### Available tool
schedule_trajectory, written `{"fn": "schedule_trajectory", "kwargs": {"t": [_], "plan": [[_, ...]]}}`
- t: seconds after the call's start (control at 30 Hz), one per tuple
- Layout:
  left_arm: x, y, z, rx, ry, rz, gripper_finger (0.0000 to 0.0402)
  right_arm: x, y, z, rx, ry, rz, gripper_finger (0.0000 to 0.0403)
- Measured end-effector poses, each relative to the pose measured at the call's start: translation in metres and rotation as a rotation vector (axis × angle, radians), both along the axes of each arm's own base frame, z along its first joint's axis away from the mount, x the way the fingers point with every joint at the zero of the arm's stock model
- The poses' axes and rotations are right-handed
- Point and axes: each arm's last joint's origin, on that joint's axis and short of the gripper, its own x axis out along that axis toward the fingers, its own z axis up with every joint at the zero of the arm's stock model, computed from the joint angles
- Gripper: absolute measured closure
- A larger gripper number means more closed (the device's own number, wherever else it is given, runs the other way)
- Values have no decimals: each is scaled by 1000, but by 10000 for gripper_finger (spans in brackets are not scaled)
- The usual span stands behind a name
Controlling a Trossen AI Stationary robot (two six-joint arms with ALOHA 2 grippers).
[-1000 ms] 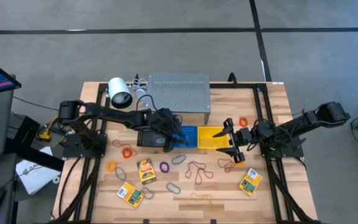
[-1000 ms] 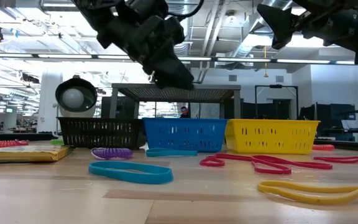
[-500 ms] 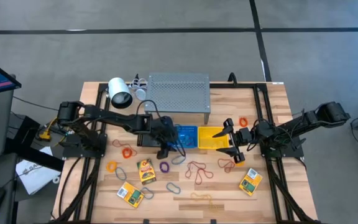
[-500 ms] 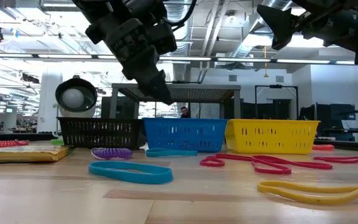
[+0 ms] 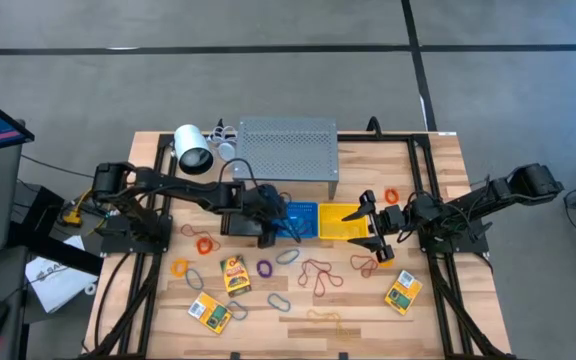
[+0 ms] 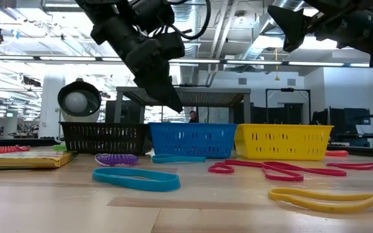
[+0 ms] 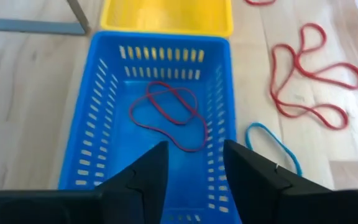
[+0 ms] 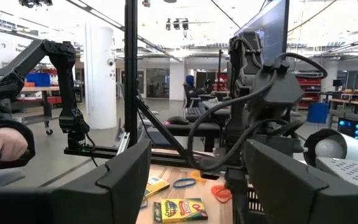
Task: Pick & Place Office Desk Supplies
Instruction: Put the orange spiral keychain into the yellow bin
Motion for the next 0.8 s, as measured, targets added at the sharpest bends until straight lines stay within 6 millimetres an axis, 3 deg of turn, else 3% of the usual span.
{"fn": "schedule_trajectory", "kwargs": {"t": [0.2, 0.47, 0.6, 0.8], "plan": [[-9, -7, 14, -7, 1, -14, 253, 0, -1, -2, 3, 19, -24, 148], [-38, -12, 39, -15, -87, -17, 253, 0, -7, -3, 53, 95, -242, 148], [-60, -12, 46, -12, -139, -15, 253, -1, -10, 9, 39, 166, -266, 148], [-86, -12, 45, -26, -283, 4, 253, -14, -16, 47, 24, 376, -296, 148]]}}
